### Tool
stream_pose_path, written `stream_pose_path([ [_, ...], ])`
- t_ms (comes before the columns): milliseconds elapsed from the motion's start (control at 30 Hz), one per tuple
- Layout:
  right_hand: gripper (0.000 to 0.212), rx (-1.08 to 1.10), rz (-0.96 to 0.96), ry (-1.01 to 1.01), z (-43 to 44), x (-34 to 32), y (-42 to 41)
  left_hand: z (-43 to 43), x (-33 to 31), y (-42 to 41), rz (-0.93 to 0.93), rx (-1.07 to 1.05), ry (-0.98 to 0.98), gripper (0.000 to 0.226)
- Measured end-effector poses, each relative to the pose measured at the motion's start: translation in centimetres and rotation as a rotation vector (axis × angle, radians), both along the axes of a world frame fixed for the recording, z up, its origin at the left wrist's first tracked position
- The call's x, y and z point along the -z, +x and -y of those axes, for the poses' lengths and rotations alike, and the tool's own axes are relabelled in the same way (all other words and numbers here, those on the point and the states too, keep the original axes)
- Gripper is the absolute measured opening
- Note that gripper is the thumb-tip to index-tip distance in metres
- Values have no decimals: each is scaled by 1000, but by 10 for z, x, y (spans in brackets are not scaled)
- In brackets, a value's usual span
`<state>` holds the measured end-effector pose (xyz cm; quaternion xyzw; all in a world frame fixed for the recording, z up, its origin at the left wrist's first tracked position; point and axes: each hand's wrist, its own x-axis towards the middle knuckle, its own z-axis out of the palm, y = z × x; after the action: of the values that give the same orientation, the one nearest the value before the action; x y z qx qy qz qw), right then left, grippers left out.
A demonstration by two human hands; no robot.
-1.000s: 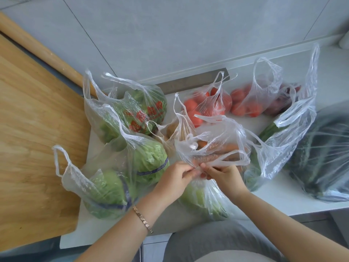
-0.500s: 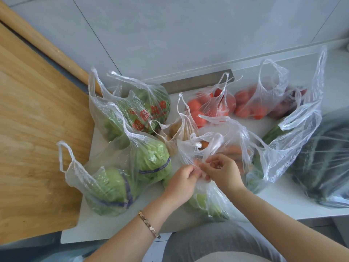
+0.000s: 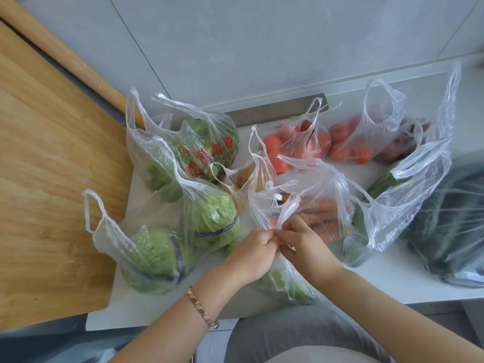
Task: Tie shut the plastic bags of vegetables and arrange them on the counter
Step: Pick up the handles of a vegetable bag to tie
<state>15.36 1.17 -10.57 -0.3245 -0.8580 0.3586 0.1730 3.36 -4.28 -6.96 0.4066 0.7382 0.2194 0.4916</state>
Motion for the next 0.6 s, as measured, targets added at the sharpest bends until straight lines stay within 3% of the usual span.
stream_pose_path([
  [100, 16, -16, -36, -81, -6, 0, 4, 5, -3, -4, -67, 84, 44, 32],
  [300, 9, 107, -160, -338, -8, -9, 8, 14, 8, -5, 19, -130, 184, 30],
  [467, 15, 171, -237, -758, -13, -11, 12, 14, 18, 0, -139, -104, 294, 39],
  [600, 19, 242, -386, -1068, -20, -14, 10, 11, 20, 3, -242, -168, 337, 19],
])
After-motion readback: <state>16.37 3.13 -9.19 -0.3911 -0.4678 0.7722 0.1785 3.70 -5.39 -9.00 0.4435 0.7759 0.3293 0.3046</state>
